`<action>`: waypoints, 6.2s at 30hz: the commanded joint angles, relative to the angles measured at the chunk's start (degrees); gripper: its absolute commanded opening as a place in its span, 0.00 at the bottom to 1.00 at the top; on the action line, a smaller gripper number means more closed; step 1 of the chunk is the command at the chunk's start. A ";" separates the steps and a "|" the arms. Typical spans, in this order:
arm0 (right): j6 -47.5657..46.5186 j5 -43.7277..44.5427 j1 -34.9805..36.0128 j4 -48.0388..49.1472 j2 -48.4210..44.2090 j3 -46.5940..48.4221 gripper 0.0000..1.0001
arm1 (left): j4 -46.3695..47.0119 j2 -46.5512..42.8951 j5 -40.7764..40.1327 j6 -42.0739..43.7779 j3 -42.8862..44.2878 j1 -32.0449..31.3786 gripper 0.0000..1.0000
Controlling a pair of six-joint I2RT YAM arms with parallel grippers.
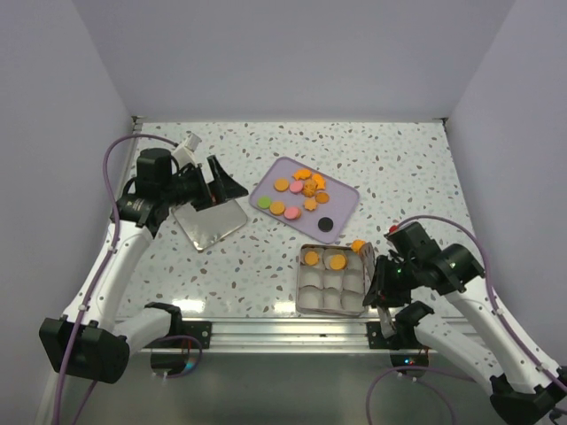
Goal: Pack the cookies
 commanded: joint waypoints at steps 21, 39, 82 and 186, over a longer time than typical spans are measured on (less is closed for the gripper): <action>-2.36 -1.94 -0.22 -10.35 5.35 1.63 0.34 | 2.53 -0.93 0.79 0.49 0.20 -0.44 1.00; -2.10 -3.08 -0.31 -6.60 14.74 15.34 0.37 | 5.08 1.70 1.67 -0.21 0.81 -0.43 1.00; -18.97 8.69 -0.31 -6.66 68.63 53.32 0.50 | 6.22 2.32 2.81 -0.91 2.13 -0.17 1.00; -11.50 -3.52 19.82 -3.06 43.41 28.88 0.51 | 55.53 22.10 -3.87 -70.34 49.95 -8.26 1.00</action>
